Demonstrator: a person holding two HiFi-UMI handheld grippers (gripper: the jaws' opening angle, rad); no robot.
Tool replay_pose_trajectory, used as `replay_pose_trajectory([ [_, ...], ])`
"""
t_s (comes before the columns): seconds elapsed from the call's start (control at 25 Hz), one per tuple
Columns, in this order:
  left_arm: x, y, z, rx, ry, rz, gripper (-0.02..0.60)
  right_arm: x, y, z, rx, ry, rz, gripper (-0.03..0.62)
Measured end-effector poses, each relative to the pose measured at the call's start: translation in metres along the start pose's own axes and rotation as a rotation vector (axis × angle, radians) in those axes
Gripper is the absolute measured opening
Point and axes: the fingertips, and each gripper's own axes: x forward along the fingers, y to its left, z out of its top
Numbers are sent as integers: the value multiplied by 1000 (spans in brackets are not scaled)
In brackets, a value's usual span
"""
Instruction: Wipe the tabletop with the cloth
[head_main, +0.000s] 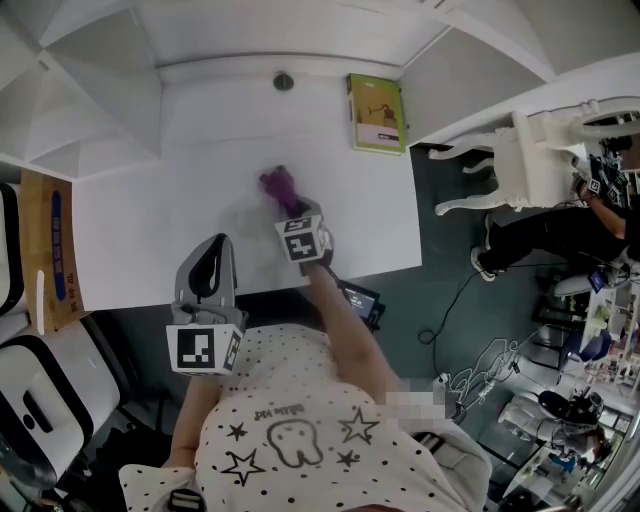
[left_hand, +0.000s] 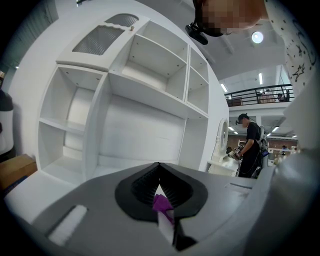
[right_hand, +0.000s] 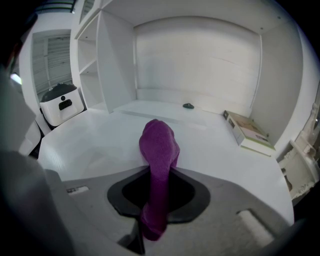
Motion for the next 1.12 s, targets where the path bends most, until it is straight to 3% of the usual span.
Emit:
replay_pose_trajectory([
  [0.44,-2,-35,-19,-11,-10,10,-6,-10,-28,-10,-13,-18,7,67],
  [1.12,-4,-52,-15,0,-34,16,-5,-22,-75,-22,32,-10,-46,67],
])
